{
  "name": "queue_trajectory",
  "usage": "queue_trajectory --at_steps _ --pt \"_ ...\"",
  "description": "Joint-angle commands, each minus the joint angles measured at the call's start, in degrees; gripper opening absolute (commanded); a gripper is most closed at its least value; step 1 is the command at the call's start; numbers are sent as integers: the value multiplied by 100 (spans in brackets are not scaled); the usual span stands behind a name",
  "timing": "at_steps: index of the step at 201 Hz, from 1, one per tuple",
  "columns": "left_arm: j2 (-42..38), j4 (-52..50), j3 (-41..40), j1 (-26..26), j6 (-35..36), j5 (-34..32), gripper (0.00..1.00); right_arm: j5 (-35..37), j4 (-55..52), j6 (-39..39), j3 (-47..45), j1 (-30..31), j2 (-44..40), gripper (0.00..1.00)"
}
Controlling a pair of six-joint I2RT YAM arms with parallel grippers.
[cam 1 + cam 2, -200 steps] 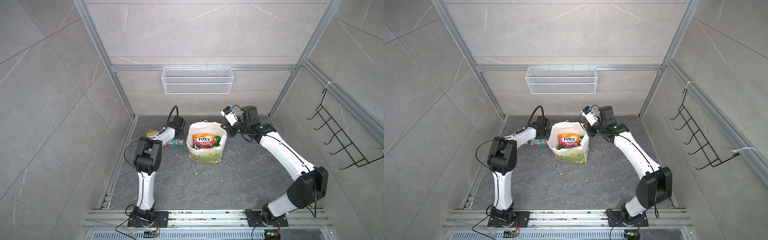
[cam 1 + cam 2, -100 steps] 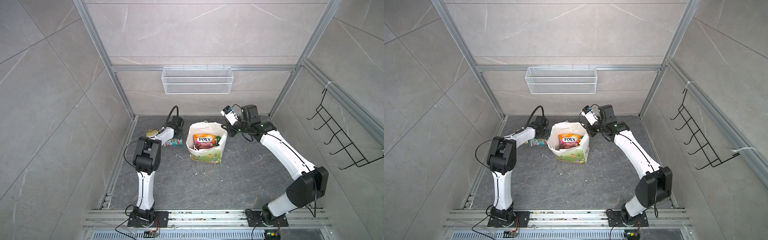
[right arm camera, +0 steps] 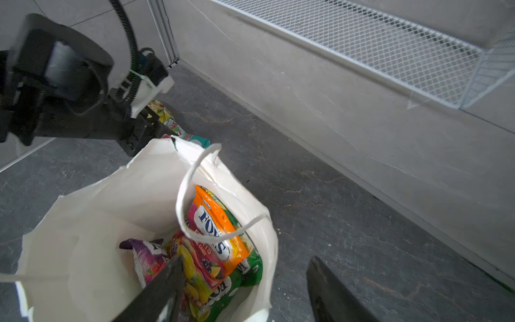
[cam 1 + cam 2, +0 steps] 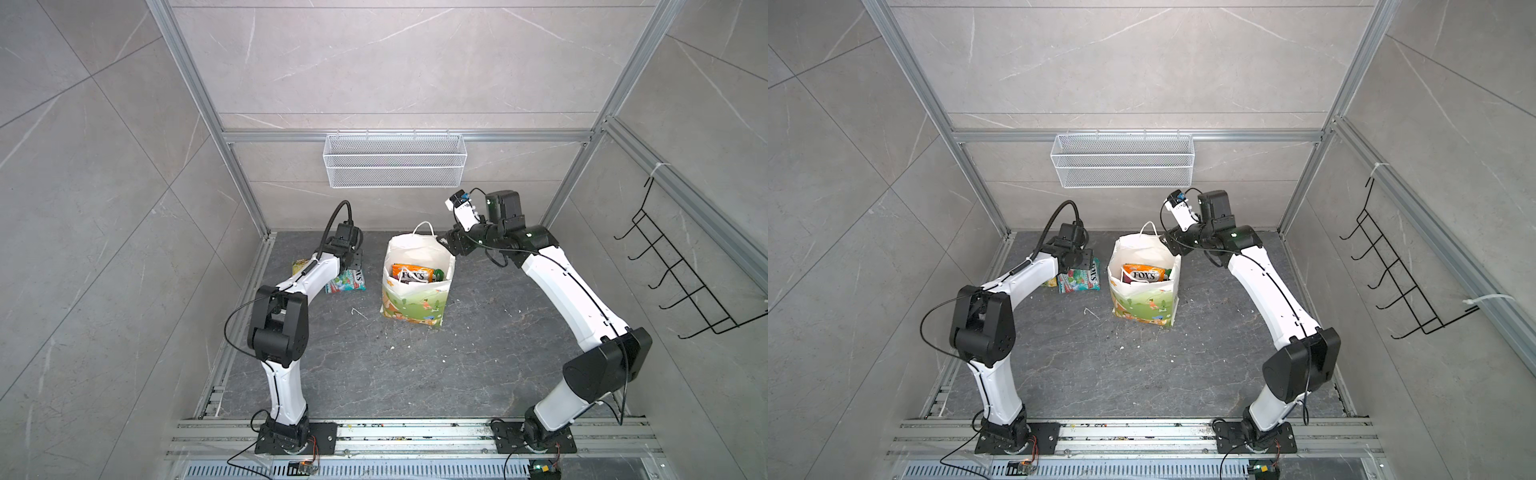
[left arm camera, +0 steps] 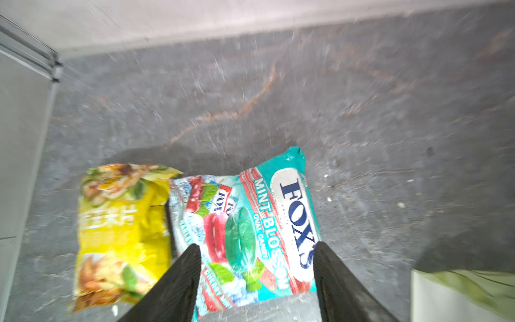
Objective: Take the snacks out of the paper bag
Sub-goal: Move the snack to the top-left of the table, then pick up the paper bag from the center of the table.
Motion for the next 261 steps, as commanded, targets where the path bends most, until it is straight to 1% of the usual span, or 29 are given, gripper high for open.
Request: queue_trajectory --at_steps 1,19,29,52,72,107,115,118,129,143,162,183,206,211,228,236,248,261 --pt "-792 24 -117 -176 236 -45 71 -36 -1077 -100 967 -49 522 74" --pt "-1396 293 -473 -323 297 -101 73 -1035 -2030 -656 1748 -251 1027 77" --pt "-1803 625 -824 -393 356 17 75 -1257 -2608 -1121 2173 -272 1284 77" --pt "-2586 1263 -1536 -468 403 582 78 -1053 -3390 -1669 2815 -274 1687 76" --pt "-2980 1431 -1815 -508 496 958 78 -926 -3856 -1915 3369 -282 2051 76" --pt "-3400 1988 -2345 -657 795 1285 78 -847 -4286 -1870 4293 -277 2746 76" --pt "-3473 2122 -2444 -704 835 1363 78 -840 -4376 -1870 4392 -273 2895 75" --pt "-3498 2175 -2480 -723 846 1386 78 -845 -4422 -1871 4579 -275 2955 74" --pt "-3579 2329 -2585 -771 882 1474 78 -913 -4585 -1876 4833 -272 3157 72" --pt "-3652 2451 -2663 -808 941 1578 78 -917 -4703 -1825 5020 -260 3368 70" --pt "-3710 2501 -2688 -835 980 1610 78 -923 -4693 -1764 5043 -231 3533 67" --pt "-3720 2517 -2710 -844 989 1606 78 -950 -4669 -1764 5048 -148 3654 60" --pt "-3685 2505 -2719 -848 989 1501 78 -942 -4611 -1775 5040 -38 3711 46" --pt "-3660 2483 -2711 -852 969 1456 78 -914 -4582 -1752 5028 -24 3713 42" --pt "-3619 2416 -2710 -847 776 1130 77 -717 -4422 -1595 4997 -4 3705 29" --pt "-3581 2351 -2706 -852 695 839 76 -579 -4321 -1503 4966 -3 3688 22" --pt "-3451 2122 -2659 -831 638 509 75 -367 -4176 -1369 4913 -4 3641 17" --pt "-3321 1922 -2605 -785 566 388 74 -234 -4039 -1303 4835 3 3570 10"
